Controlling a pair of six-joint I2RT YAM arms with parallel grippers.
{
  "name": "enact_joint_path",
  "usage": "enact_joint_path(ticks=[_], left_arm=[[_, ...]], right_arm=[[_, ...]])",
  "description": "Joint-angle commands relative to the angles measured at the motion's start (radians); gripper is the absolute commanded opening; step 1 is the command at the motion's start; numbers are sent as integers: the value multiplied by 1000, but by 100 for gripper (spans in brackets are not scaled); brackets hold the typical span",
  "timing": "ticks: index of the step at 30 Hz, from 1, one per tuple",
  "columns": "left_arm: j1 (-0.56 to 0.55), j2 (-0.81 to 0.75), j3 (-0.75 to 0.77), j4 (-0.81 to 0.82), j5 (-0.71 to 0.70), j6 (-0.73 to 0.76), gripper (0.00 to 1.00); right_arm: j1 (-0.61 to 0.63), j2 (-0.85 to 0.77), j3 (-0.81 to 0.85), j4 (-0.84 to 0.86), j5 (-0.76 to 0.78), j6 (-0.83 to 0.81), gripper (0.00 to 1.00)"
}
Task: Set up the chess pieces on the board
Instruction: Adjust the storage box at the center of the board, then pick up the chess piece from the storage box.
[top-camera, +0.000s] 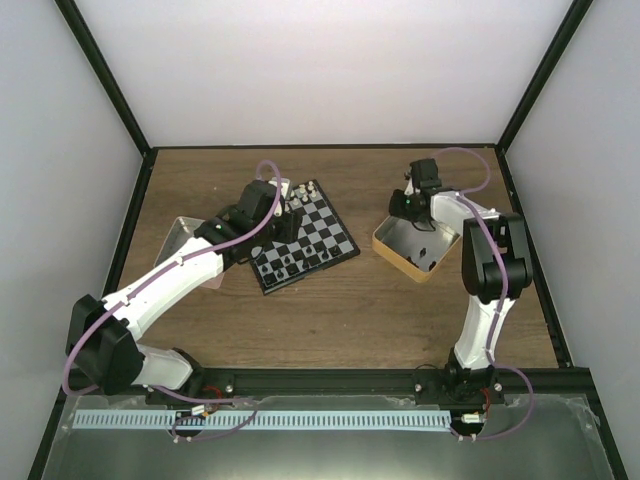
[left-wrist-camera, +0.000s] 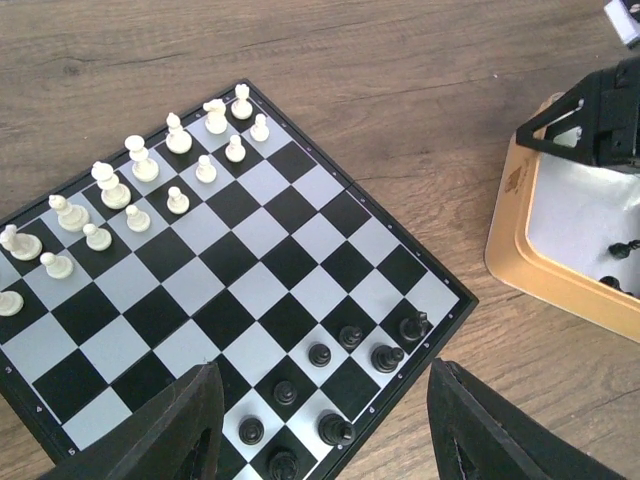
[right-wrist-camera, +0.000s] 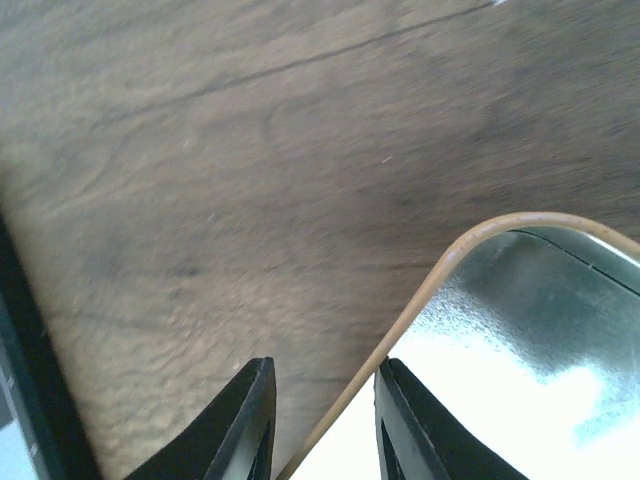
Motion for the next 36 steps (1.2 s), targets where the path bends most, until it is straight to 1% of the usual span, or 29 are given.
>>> enact_joint_path(ticks=[1, 7, 9, 13, 14, 17, 19, 21, 23, 26, 29, 31, 33, 36], left_arm=[[3, -5, 4, 10, 13, 7, 58], [3, 0, 9, 12, 35, 7, 58], [3, 3, 11, 15, 40, 8, 58], [3, 9, 17, 14, 45, 8, 58], [4, 10, 17, 14, 47, 8, 58], [3, 15, 19, 13, 50, 8, 58], [5, 18, 22, 13, 51, 10, 58], [5, 20, 22, 11, 51, 10, 58], [5, 23, 25, 11, 51, 10, 58], [6, 24, 25, 9, 49, 10, 58], [6, 23, 22, 9, 45, 8, 58], [6, 22, 23, 8, 43, 8, 58], [8, 21, 21, 9, 42, 8, 58], [8, 21, 17, 13, 44, 7, 58]], right_arm=[[61, -43, -41, -65, -44, -91, 28], [119, -90, -92, -108, -47, -169, 27], [130, -109, -106, -122, -52, -180, 25], [138, -157, -146, -128, -71, -187, 25], [137, -170, -152, -129, -67, -185, 26], [137, -210, -171, -131, -56, -165, 37], [137, -240, -184, -129, -37, -143, 45], [137, -273, -195, -124, 2, -103, 47], [138, -317, -216, -112, 85, -39, 48], [132, -379, -264, -115, 274, 94, 48], [104, -428, -332, -133, 391, 216, 47], [82, -458, -382, -115, 404, 239, 46], [66, -478, -425, -86, 377, 225, 46], [55, -458, -437, -88, 347, 212, 46]])
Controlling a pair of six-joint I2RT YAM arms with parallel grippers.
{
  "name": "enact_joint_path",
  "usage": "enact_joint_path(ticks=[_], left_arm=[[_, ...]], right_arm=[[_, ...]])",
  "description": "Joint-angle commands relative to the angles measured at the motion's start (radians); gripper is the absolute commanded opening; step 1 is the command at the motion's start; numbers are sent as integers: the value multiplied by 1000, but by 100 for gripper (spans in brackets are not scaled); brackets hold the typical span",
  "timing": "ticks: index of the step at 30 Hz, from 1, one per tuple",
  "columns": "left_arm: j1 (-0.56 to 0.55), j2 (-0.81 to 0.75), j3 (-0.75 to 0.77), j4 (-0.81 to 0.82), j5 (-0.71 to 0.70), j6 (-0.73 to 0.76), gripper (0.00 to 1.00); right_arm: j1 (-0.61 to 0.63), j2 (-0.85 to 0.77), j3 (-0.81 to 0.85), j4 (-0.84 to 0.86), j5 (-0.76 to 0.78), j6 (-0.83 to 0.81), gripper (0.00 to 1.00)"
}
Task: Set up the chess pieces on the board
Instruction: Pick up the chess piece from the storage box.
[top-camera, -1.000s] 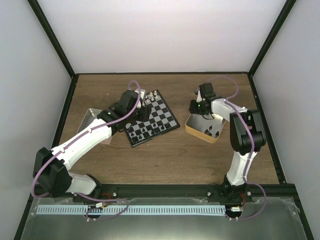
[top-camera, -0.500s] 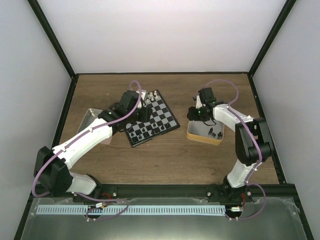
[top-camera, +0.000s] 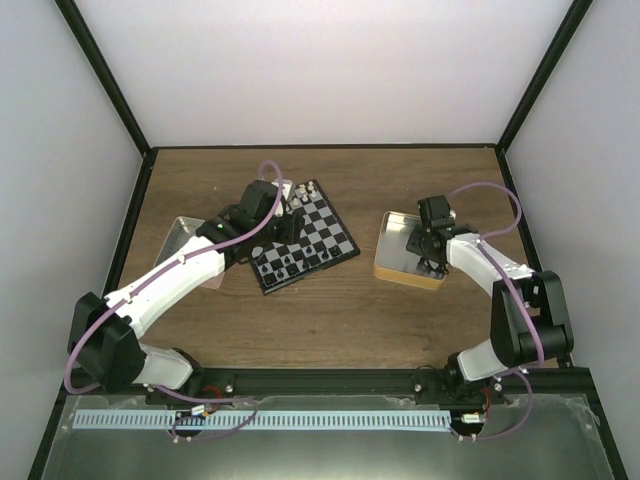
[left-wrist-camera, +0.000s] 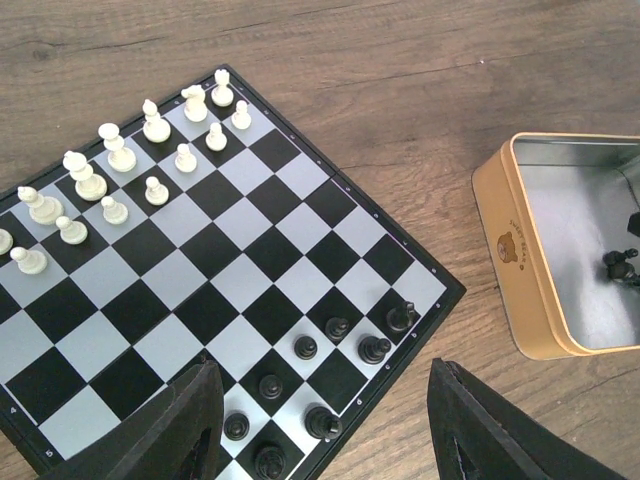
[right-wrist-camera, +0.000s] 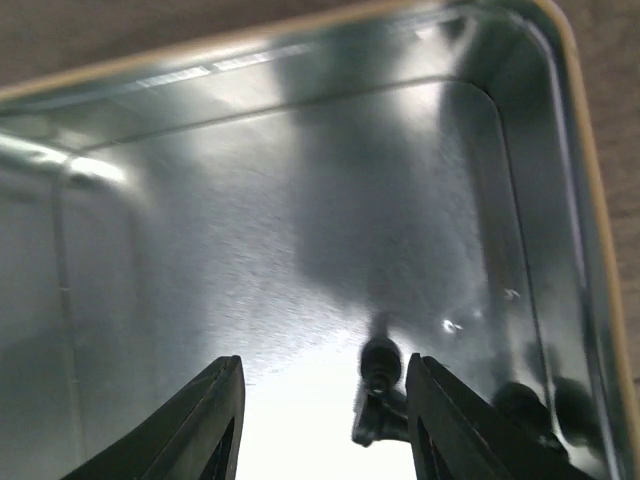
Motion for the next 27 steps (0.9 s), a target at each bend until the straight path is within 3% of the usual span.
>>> enact_joint_path(ticks=[1, 10, 21, 27], left_arm=[[6, 8, 16, 14, 3, 7, 58], [7, 12, 15, 9, 1, 6, 58], [9, -1, 14, 12, 2, 8, 58], [9, -21, 9, 27, 1, 9, 58]], right_arm=[[-18, 16, -15, 12, 26, 37, 46], [-38, 104, -39, 59, 1, 38, 36], [-40, 112, -18, 42, 71, 25, 8], [-34, 48, 28, 12, 63, 9, 5]])
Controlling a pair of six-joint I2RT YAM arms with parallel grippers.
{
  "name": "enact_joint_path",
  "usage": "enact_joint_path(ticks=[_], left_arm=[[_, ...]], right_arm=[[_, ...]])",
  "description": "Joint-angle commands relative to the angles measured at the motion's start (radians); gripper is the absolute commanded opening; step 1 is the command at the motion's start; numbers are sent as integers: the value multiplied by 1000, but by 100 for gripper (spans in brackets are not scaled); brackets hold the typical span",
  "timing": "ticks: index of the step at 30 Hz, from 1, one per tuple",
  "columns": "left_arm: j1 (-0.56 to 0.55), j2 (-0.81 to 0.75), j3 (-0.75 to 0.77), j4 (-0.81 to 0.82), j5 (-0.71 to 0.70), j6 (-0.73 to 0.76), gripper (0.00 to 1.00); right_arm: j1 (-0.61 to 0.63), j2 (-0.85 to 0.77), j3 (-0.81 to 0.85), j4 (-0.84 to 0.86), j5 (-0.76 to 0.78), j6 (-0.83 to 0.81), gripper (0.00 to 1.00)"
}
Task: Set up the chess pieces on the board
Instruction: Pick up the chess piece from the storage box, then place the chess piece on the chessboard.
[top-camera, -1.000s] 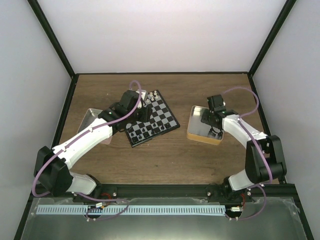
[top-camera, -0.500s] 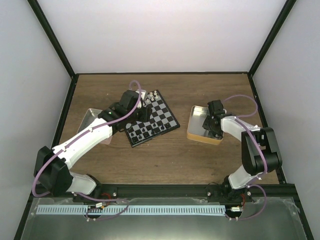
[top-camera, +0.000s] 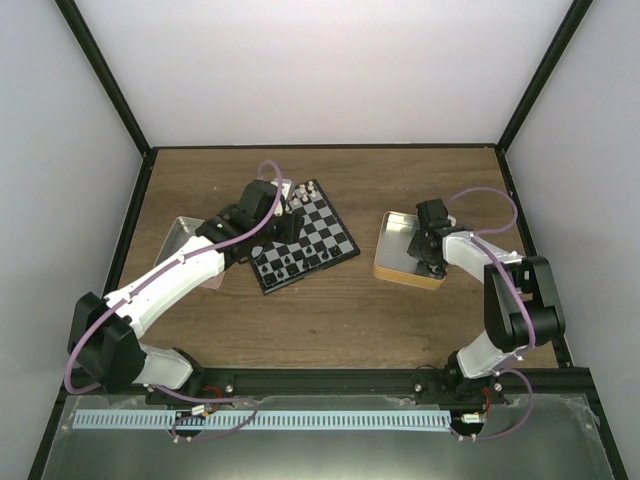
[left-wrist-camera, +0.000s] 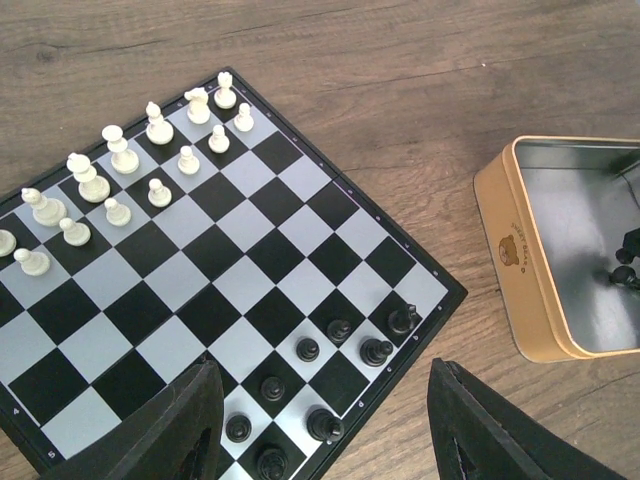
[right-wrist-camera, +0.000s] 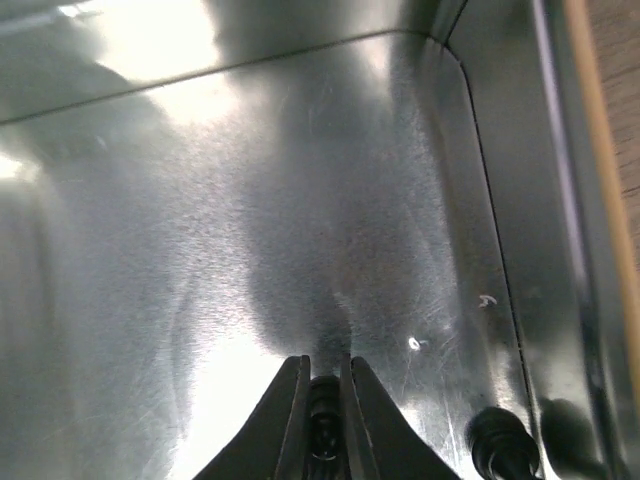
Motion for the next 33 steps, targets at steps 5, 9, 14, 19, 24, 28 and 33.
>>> enact_joint_path(ticks=[5, 9, 14, 19, 24, 28, 33], left_arm=[[5, -40, -3, 36, -62, -12, 58], [22, -55, -10, 32, -119, -44, 58], [47, -94, -39, 59, -135, -70, 61], [62, -113, -59, 75, -134, -79, 62], [69, -112, -60, 73, -120, -77, 63], [72, -105, -62, 70, -114, -74, 63], [75, -103, -63, 75, -112, -77, 63]], right_arm=[[64, -91, 134, -23, -68, -45, 5], [165, -59, 221, -31, -120, -60, 5], [290, 33, 318, -17, -173, -77, 6], [372, 169, 430, -16, -172, -99, 6], [426, 302, 563, -65, -152, -137, 7], [459, 383, 647, -125, -168, -208, 7], [482, 436, 682, -174, -174, -251, 7]])
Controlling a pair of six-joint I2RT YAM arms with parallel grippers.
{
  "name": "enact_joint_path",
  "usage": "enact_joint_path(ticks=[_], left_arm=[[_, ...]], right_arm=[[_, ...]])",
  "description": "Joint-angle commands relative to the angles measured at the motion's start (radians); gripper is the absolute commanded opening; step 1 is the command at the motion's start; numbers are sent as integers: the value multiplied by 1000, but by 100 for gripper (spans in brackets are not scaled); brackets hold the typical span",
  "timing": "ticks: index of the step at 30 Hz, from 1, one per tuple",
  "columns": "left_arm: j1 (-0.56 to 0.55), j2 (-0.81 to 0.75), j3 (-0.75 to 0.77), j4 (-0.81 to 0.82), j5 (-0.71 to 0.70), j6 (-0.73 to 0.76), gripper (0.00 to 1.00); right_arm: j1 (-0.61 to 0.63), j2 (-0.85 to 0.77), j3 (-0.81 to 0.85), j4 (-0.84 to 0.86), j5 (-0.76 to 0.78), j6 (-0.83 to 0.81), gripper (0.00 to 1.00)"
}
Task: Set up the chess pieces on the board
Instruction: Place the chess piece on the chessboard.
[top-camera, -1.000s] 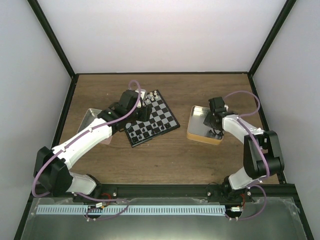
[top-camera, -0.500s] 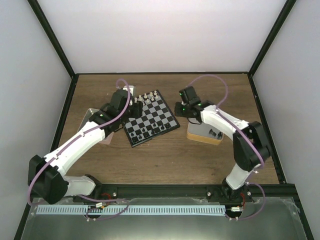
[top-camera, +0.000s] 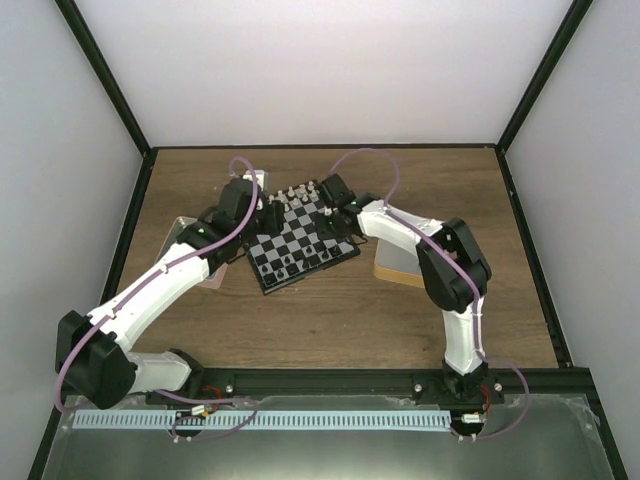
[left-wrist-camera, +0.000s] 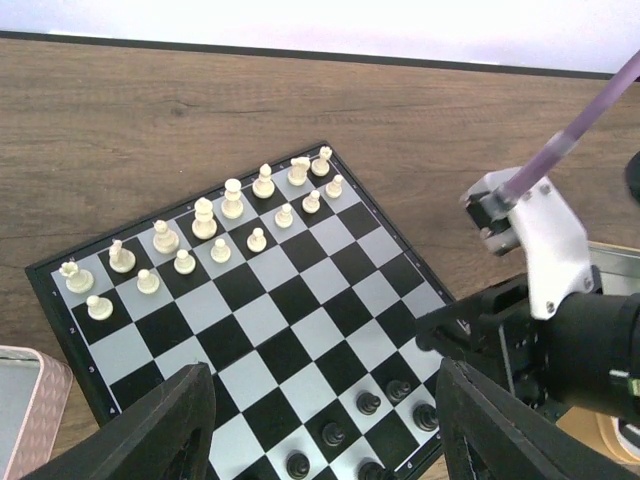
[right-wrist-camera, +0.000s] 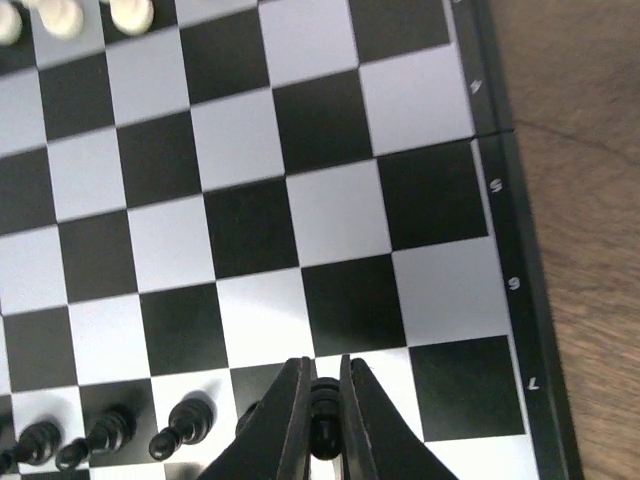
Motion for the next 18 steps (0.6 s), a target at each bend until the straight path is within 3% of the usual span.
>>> enact_joint_path(ticks=[1, 12, 18], left_arm=[[10, -4, -12, 25, 2, -4, 63], [13, 2, -12, 26, 12, -3, 63], [14, 6, -12, 26, 17, -2, 63]], right_arm=[[20, 36, 52, -78, -4, -61, 7], [20, 96, 90, -117, 44, -48, 8], [19, 91, 102, -119, 42, -50, 17]])
